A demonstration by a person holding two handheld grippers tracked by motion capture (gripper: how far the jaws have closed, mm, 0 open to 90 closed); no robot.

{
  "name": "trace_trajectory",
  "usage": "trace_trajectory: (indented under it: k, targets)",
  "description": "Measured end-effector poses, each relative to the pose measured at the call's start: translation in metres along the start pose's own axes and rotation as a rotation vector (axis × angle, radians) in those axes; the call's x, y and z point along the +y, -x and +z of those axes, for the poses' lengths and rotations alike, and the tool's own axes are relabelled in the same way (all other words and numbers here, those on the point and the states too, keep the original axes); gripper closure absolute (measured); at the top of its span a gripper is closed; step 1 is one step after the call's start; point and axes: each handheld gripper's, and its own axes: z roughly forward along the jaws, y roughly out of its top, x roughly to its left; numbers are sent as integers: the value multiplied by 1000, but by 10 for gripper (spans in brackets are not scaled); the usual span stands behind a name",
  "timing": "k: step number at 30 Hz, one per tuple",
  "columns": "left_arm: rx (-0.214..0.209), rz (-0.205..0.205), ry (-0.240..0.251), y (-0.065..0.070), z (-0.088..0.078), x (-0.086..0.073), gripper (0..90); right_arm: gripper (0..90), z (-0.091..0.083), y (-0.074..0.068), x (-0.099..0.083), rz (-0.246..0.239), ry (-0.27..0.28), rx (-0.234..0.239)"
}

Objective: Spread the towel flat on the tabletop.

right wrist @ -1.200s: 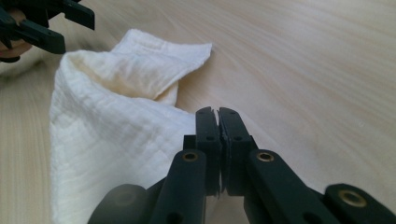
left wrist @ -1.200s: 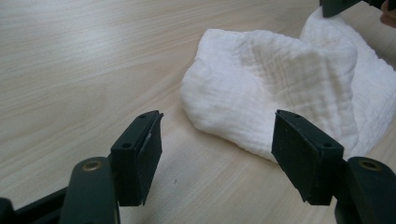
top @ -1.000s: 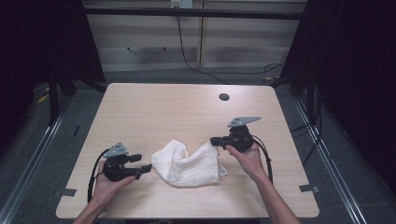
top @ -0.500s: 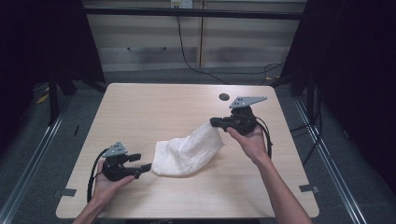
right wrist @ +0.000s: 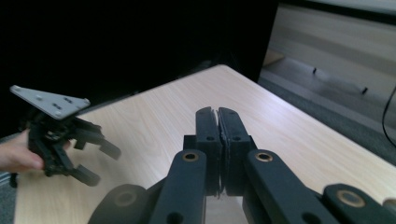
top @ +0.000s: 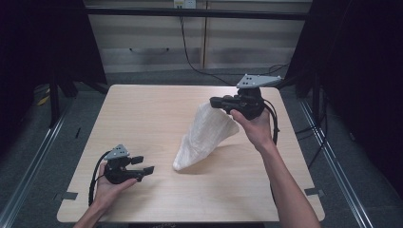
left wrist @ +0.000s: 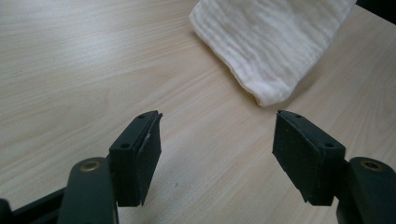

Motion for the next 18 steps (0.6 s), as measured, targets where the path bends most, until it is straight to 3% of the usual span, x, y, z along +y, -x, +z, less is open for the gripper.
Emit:
trace_trajectory:
  k: [6, 8, 9, 11, 13, 14, 15, 16, 17, 18]
  targets:
    - [8, -7, -5, -1, 1, -1, 326, 885, -7, -14, -27, -21, -42, 31]
    - [9, -6, -5, 0, 1, -1, 326, 885, -8, -18, -48, -9, -73, 46]
    - [12, -3, -8, 0, 2, -1, 328, 885, -10, -21, -70, -2, -102, 51]
    - [11, -5, -10, 0, 3, 0, 328, 885, -12, -22, -78, 11, -107, 54]
    - [14, -6, -16, 1, 4, 0, 329, 885, -19, -25, -111, 61, -123, 65]
    - [14, -6, -16, 1, 4, 0, 329, 885, -19, -25, -111, 61, -123, 65]
    - [13, -6, -16, 1, 5, 0, 329, 885, -22, -29, -132, 82, -155, 71]
    - [12, -11, -13, 1, 5, 0, 329, 885, -22, -29, -132, 82, -155, 71]
    - [11, -4, -17, 2, 5, 1, 330, 885, -25, -33, -153, 111, -177, 82]
    - [11, -4, -17, 2, 5, 1, 330, 885, -25, -33, -153, 111, -177, 82]
